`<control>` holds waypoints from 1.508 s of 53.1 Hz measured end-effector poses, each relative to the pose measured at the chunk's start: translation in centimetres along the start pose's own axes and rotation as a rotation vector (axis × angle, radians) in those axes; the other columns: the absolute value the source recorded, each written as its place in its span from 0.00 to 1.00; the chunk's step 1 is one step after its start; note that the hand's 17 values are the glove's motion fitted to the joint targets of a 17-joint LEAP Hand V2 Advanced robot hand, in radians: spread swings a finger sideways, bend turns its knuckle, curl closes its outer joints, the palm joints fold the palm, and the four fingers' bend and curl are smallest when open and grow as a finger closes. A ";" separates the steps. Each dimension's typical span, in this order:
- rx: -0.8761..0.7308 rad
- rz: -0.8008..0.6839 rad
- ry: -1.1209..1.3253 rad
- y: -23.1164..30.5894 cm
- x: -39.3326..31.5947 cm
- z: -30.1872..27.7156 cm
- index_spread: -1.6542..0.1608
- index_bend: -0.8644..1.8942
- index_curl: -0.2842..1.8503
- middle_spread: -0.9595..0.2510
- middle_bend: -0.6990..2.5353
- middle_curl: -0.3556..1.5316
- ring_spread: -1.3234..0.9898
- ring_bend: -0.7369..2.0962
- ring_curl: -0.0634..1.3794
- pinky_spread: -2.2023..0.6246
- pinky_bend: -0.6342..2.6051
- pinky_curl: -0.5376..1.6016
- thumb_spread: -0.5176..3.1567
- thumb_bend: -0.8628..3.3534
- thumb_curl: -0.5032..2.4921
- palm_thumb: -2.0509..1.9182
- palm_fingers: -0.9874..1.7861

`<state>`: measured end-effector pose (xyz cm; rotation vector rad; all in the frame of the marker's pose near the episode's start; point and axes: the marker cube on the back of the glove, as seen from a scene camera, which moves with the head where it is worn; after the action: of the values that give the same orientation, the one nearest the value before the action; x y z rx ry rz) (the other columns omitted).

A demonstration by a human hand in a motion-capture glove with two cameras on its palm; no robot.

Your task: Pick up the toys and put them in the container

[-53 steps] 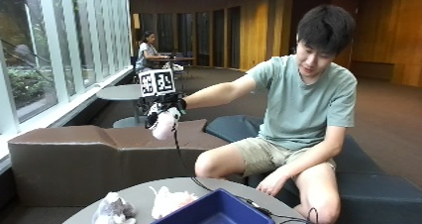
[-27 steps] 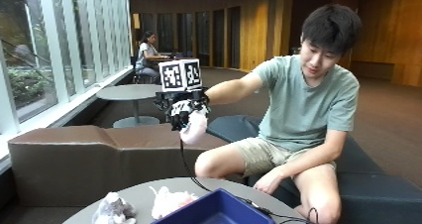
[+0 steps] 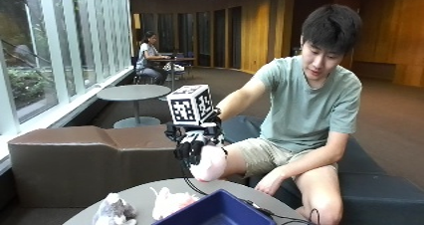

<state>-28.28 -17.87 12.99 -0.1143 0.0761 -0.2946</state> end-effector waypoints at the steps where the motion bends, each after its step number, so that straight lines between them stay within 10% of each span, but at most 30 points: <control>1: -0.007 -0.004 -0.004 -0.1 -0.2 0.3 0.66 0.44 0.63 0.48 0.47 0.66 0.43 0.80 0.47 0.65 0.67 0.52 0.22 0.21 0.54 0.69 0.43; 6: -0.063 -0.024 -0.013 -0.2 -0.9 1.1 0.69 0.36 0.58 0.52 0.40 0.61 0.43 0.77 0.45 0.67 0.66 0.51 0.31 0.19 0.51 0.64 0.31; 8: -0.064 -0.029 -0.011 -0.1 -1.0 1.1 0.69 0.36 0.57 0.50 0.41 0.61 0.43 0.78 0.44 0.67 0.66 0.50 0.34 0.21 0.51 0.65 0.40; 9: -0.062 -0.032 -0.011 -0.1 -1.1 1.1 0.70 0.33 0.53 0.55 0.36 0.58 0.44 0.73 0.40 0.69 0.65 0.49 0.35 0.19 0.49 0.62 0.24; 12: -0.046 -0.045 -0.016 0.0 -1.3 0.8 0.72 0.33 0.50 0.60 0.33 0.55 0.47 0.68 0.38 0.72 0.65 0.48 0.38 0.19 0.47 0.60 0.22; 42: -0.104 0.006 0.055 4.2 9.8 -5.2 0.77 0.33 0.29 0.76 0.26 0.43 0.56 0.45 0.23 0.79 0.52 0.41 0.47 0.20 0.34 0.56 0.25; 80: -0.237 -0.009 -0.070 3.4 19.7 22.8 0.78 0.36 0.21 0.75 0.25 0.35 0.56 0.40 0.22 0.79 0.55 0.42 0.47 0.20 0.30 0.56 0.29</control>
<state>-6.40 -18.14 33.99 -0.3604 0.0407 -0.2897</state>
